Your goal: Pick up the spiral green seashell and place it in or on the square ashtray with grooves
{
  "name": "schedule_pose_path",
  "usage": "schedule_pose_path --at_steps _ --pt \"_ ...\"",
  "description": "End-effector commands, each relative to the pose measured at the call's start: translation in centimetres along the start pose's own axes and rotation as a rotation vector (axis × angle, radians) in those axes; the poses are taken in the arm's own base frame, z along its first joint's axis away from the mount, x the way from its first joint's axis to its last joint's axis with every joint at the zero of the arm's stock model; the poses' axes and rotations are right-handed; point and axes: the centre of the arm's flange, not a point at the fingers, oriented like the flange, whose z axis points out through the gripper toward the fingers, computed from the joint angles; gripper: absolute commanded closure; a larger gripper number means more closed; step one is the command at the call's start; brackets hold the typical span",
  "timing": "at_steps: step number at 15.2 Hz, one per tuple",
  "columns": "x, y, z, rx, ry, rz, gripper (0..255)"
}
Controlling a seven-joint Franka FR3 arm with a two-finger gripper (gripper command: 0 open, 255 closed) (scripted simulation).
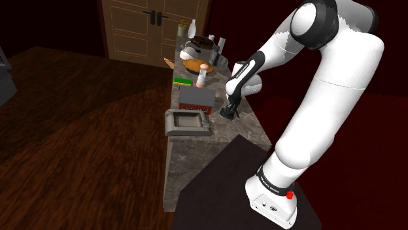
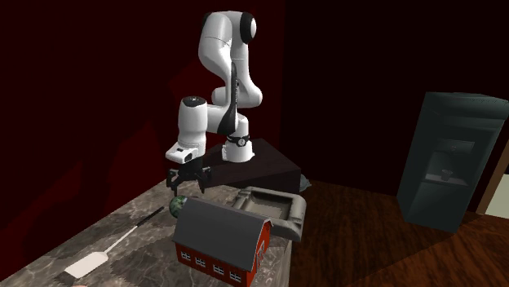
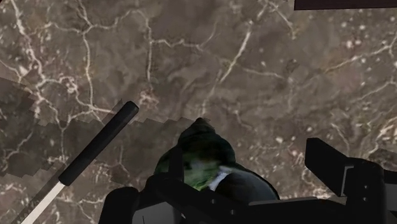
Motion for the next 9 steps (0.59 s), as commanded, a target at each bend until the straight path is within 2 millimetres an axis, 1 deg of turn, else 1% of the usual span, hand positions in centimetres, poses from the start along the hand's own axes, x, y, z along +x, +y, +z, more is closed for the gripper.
schedule_pose_path --at_steps 1,2,9 --pt "0.09 -0.41 0.31 0.004 -0.006 -0.010 0" --pt "0.13 -0.36 0.33 0.004 -0.006 -0.010 255" --pt "0.25 -0.66 0.24 0.004 -0.006 -0.010 255"
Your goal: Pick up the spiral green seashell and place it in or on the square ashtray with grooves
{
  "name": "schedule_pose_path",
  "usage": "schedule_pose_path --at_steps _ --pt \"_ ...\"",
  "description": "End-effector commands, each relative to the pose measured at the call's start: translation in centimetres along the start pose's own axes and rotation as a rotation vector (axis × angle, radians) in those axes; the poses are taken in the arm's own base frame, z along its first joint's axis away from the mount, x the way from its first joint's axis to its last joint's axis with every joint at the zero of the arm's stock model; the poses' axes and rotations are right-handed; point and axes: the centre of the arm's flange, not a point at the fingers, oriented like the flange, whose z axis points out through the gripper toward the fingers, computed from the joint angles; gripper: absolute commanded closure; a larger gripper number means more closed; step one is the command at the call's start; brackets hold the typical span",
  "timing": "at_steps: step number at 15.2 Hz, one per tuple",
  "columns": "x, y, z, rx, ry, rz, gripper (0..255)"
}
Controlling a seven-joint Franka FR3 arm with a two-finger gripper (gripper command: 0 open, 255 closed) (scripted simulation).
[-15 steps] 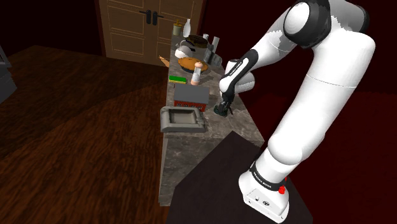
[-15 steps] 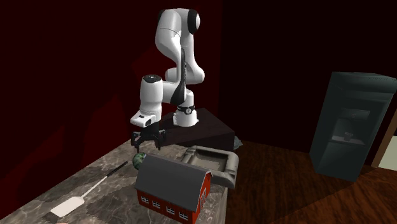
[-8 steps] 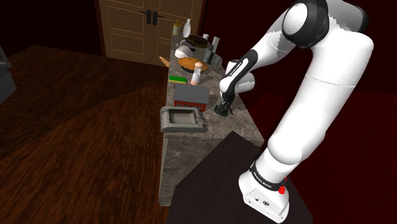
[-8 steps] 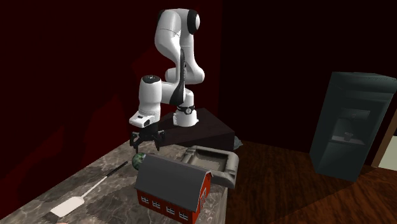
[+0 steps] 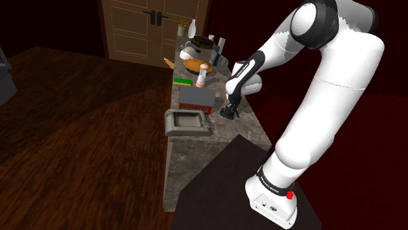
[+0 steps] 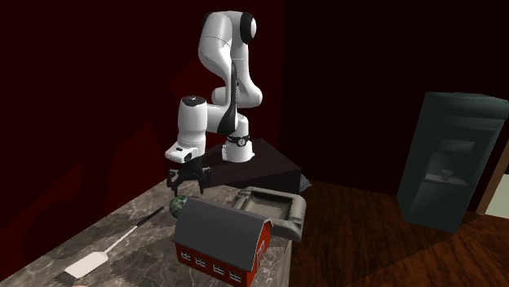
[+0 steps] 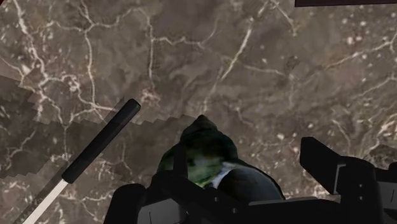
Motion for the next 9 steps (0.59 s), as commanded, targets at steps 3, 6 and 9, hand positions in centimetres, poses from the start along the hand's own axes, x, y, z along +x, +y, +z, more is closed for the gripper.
schedule_pose_path --at_steps 3,6,9 --pt "-0.1 -0.5 0.0 0.006 -0.010 -0.017 255" --pt "-0.3 -0.3 -1.6 0.006 -0.010 -0.017 255" --pt "-0.4 0.0 -3.2 0.006 -0.010 -0.017 255"
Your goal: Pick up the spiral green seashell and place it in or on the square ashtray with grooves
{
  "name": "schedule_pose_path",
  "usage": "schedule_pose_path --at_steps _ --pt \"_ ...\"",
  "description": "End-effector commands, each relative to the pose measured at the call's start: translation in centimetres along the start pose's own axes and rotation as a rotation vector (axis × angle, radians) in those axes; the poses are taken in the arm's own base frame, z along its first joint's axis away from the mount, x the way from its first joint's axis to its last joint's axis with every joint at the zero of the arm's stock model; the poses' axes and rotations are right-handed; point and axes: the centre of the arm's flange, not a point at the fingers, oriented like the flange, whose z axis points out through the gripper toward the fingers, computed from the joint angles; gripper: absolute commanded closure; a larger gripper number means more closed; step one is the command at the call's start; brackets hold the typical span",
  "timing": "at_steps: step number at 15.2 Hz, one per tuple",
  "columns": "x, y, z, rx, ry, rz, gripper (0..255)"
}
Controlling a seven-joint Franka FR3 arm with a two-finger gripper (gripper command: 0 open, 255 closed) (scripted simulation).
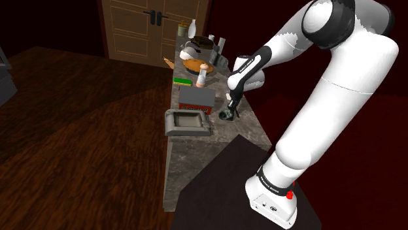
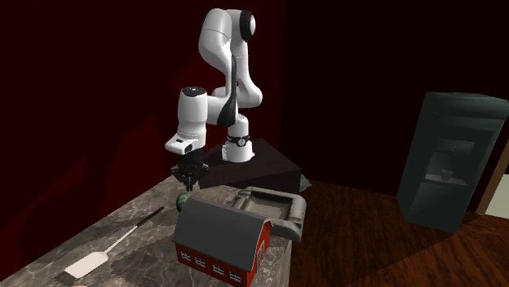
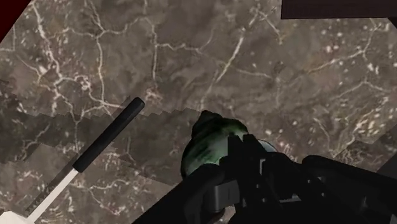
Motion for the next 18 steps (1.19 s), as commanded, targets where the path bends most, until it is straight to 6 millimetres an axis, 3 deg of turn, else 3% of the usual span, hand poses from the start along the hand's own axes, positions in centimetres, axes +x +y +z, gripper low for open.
schedule_pose_path --at_steps 1,2,3,7,8,15,18 --pt "-0.1 0.0 -0.9 0.001 -0.002 -0.002 255" --pt "0.0 0.0 -0.6 0.001 -0.001 -0.001 255" --pt "0.0 0.0 -0.6 0.001 -0.001 -0.001 0" --pt "1.2 10.7 3.0 0.455 0.141 -0.059 0" --pt "1.5 12.1 3.9 0.524 0.162 -0.068 0" --pt "2.0 10.3 7.1 0.524 0.162 -0.068 0" --pt "2.0 10.1 7.3 0.524 0.162 -0.068 0"
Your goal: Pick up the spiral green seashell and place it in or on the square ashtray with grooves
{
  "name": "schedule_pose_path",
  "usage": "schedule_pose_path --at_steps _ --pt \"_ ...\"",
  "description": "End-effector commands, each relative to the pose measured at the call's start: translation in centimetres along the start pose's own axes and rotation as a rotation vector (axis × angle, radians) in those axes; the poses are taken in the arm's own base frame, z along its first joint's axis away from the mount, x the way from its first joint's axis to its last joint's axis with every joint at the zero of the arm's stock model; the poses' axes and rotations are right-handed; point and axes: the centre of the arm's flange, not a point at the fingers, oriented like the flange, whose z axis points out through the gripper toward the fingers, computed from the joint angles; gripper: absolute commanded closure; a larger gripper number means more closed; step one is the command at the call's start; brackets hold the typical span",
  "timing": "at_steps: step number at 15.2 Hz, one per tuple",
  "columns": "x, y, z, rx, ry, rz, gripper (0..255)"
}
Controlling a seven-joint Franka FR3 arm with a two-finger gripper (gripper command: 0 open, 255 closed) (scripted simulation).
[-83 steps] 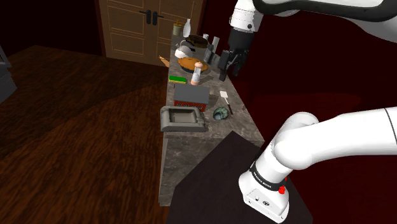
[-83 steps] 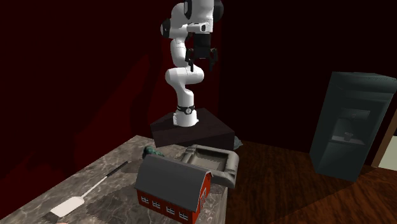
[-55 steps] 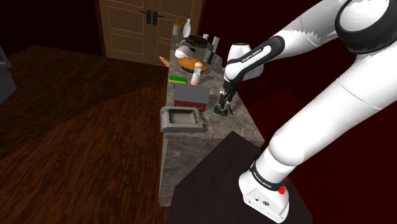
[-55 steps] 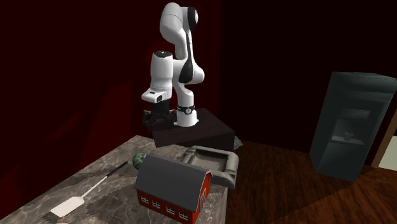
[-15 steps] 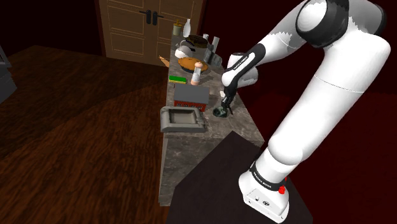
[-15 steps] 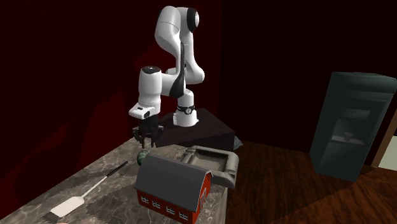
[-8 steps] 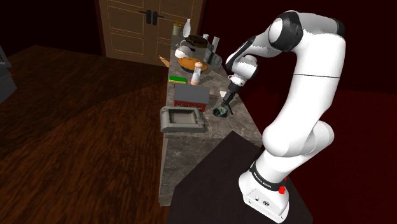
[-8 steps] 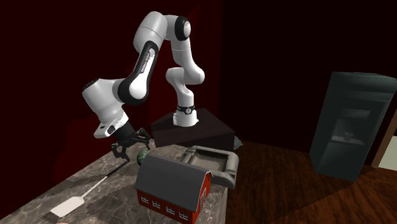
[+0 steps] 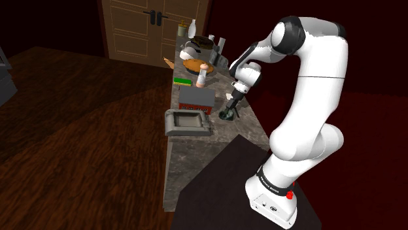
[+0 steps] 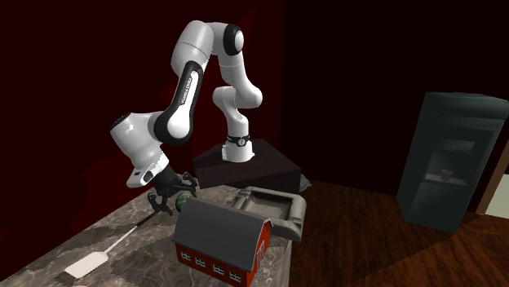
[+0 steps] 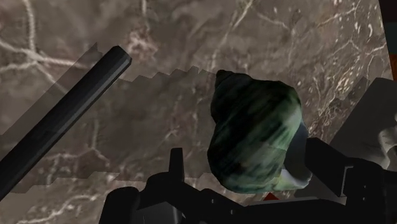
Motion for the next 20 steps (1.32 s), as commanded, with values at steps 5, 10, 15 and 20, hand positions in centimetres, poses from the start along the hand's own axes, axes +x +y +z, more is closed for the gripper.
schedule_pose_path --at_steps 5,10,15,20 --pt "0.0 0.0 0.1 0.000 0.000 0.000 0" --pt "0.0 0.0 0.1 0.000 0.000 0.000 255" --pt "0.0 0.0 0.1 0.000 0.000 0.000 255" --pt "0.2 -1.0 -2.3 0.000 0.000 0.000 255"
